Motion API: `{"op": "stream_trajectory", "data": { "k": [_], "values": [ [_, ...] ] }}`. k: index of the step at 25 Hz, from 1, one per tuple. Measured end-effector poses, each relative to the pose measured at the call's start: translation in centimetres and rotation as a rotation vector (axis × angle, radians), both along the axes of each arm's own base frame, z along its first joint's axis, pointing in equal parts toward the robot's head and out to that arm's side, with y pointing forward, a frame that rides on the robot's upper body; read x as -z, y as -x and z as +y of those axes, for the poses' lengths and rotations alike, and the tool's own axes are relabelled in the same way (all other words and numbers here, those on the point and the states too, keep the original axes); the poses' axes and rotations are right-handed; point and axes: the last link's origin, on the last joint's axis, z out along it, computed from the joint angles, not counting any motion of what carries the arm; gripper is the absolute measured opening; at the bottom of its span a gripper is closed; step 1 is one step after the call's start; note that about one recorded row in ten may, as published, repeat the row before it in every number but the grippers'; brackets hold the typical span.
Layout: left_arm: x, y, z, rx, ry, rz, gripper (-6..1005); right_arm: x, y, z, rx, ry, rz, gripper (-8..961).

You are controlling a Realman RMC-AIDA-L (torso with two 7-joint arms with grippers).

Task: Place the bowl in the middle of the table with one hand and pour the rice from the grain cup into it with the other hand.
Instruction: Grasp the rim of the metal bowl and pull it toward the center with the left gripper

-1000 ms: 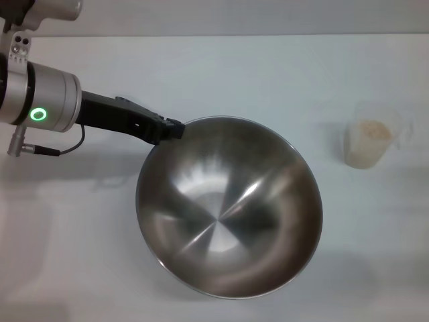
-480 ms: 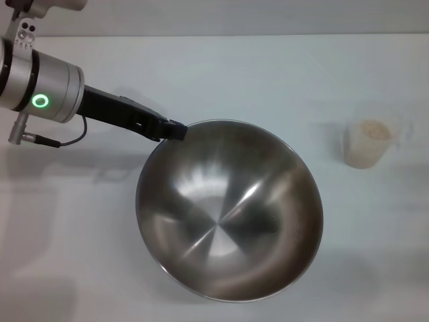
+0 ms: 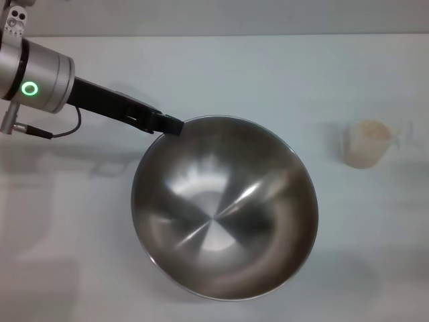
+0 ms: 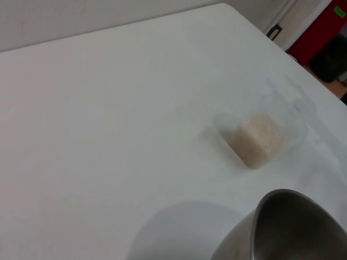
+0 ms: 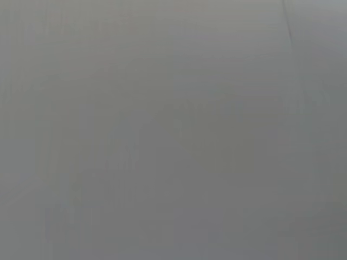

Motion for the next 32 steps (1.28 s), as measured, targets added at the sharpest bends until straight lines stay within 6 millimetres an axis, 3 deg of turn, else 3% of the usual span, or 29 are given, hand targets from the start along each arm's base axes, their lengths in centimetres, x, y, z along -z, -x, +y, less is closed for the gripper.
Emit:
{"op": "stream_trajectory", "data": {
  "k": [18, 32],
  "values": [
    [-0.33, -0.98, 0.81, -0.006, 0.063, -0.001, 30, 0.05, -0.01, 0.01, 0.001, 0.004, 0.0, 826],
    [0.25, -0.29, 1.03, -0.002, 0.027, -0.018, 46, 0.29, 0.03, 0.17, 0.002, 0.02, -0.005, 826]
  ]
}}
